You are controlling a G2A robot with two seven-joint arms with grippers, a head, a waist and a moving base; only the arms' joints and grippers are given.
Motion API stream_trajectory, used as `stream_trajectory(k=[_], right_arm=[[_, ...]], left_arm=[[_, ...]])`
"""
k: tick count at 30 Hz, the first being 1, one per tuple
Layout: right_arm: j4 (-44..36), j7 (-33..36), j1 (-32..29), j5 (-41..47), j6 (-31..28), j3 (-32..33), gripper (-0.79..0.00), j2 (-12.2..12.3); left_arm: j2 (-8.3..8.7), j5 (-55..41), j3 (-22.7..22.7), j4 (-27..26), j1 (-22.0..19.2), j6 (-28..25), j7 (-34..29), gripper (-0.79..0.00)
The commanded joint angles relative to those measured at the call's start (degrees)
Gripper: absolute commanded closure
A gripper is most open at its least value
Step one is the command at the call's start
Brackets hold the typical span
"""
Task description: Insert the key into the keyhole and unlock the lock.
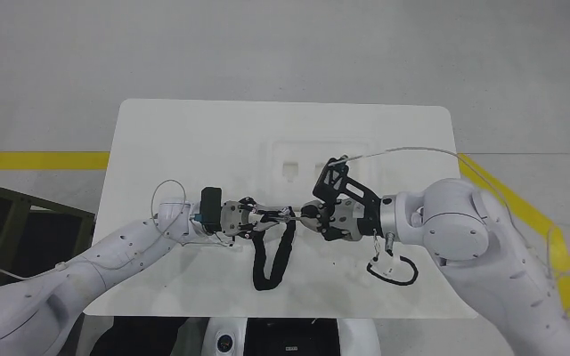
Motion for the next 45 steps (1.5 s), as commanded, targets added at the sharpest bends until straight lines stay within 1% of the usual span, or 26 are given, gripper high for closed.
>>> stream_trajectory(k=[1,10,19,35,36,37,38,39,41,42,45], right_arm=[[0.6,0.0,0.7,0.2,0.0,-0.6,0.000,-0.1],[3.2,0.2,3.7,1.0,-0.1,-2.8,0.000,-0.7],[4.1,1.1,6.4,1.4,0.2,-4.7,0.000,-1.1],[5.5,0.0,6.9,1.3,1.0,-6.8,0.000,-1.5],[5.5,-0.1,6.9,1.3,1.1,-6.9,-0.123,-1.6],[5.5,-0.1,6.9,1.4,1.1,-6.9,-0.209,-1.6],[5.5,-0.1,7.0,1.4,1.2,-6.9,-0.314,-1.6],[5.6,-0.1,7.0,1.4,1.2,-6.9,-0.369,-1.6],[5.6,-0.2,7.1,1.5,1.3,-6.9,-0.634,-1.6],[5.5,-0.2,7.1,1.6,1.3,-6.9,-0.656,-1.6],[5.4,-0.4,7.2,1.9,1.3,-6.8,-0.680,-1.6]], left_arm=[[0.00,0.0,0.0,0.0,0.0,0.0,0.0,0.000],[0.00,0.0,0.0,0.0,0.0,0.0,0.0,0.000],[0.00,0.0,0.0,0.0,0.0,0.0,0.0,0.000],[0.00,0.0,0.0,0.0,0.0,0.0,0.0,0.000],[0.00,0.0,0.0,0.0,0.0,0.0,0.0,0.000],[0.00,0.0,0.0,0.0,0.0,0.0,0.0,0.000],[0.00,0.0,0.0,0.0,0.0,0.0,0.0,0.000],[0.00,0.0,0.0,0.0,0.0,0.0,0.0,0.000],[0.00,0.0,0.0,0.0,0.0,0.0,0.0,0.000],[0.00,0.0,0.0,0.0,0.0,0.0,0.0,0.000],[0.00,0.0,0.0,0.0,0.0,0.0,0.0,0.000]])
